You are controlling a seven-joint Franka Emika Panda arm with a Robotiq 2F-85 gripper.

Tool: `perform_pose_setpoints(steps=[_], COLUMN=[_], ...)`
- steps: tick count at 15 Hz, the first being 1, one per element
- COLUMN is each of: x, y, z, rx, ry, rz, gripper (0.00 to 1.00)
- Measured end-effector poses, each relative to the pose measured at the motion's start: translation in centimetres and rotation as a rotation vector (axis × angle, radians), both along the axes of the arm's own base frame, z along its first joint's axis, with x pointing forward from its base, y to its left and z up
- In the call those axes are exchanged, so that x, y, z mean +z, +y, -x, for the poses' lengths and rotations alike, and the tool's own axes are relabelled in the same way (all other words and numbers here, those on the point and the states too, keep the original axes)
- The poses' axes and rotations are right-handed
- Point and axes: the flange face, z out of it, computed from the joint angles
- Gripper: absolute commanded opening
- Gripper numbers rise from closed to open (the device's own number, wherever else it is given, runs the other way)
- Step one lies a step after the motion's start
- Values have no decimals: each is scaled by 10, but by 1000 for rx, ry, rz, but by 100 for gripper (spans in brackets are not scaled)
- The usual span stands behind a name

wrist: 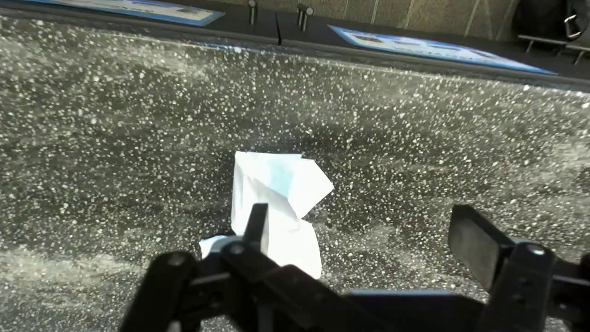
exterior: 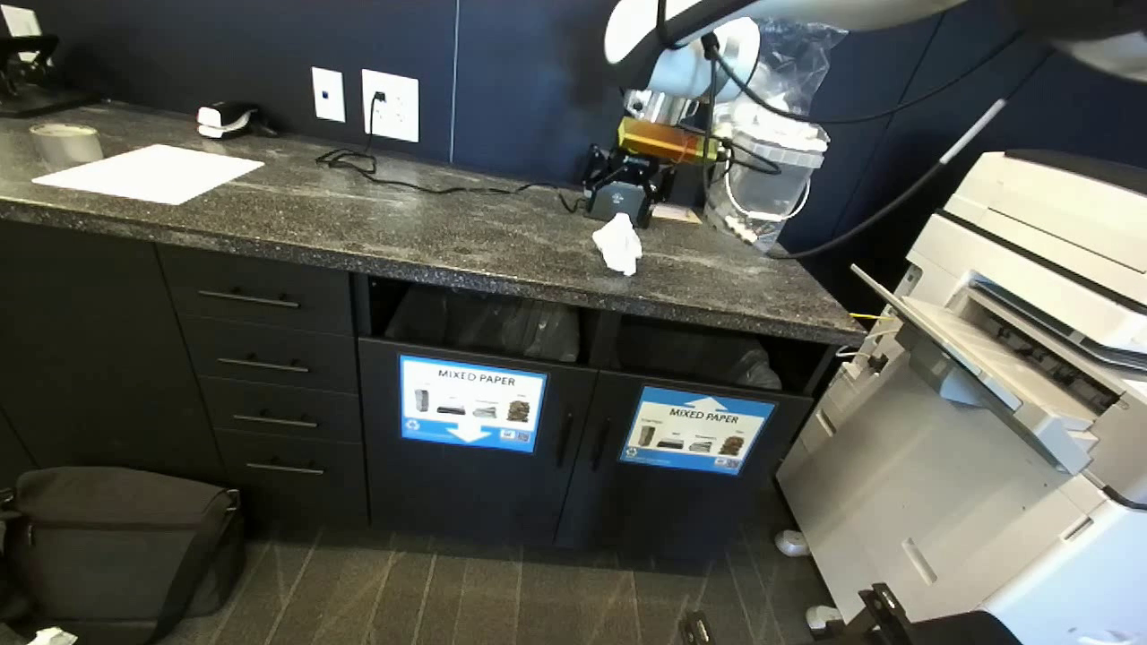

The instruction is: Pick up the paper from the countertop and place it in the bin underneath the counter on the right

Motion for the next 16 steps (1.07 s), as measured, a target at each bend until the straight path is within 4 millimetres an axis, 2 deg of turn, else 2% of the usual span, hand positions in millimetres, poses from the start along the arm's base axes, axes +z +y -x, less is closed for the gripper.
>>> perform_pose_setpoints(steps=[3,5,12,13,14,16], x=[-30,-42,-64,-66,-68,-71], y=[-1,-5,-15,-15,-14,-13], z=[-24,-36,-57,-58,-59,-60], rx=[-75,-123,-236,-242,-247,-251], ry=[-9,-19,-5,2,8,17], rz=[13,28,66,68,70,73], gripper=[100,100,100,75,74,58])
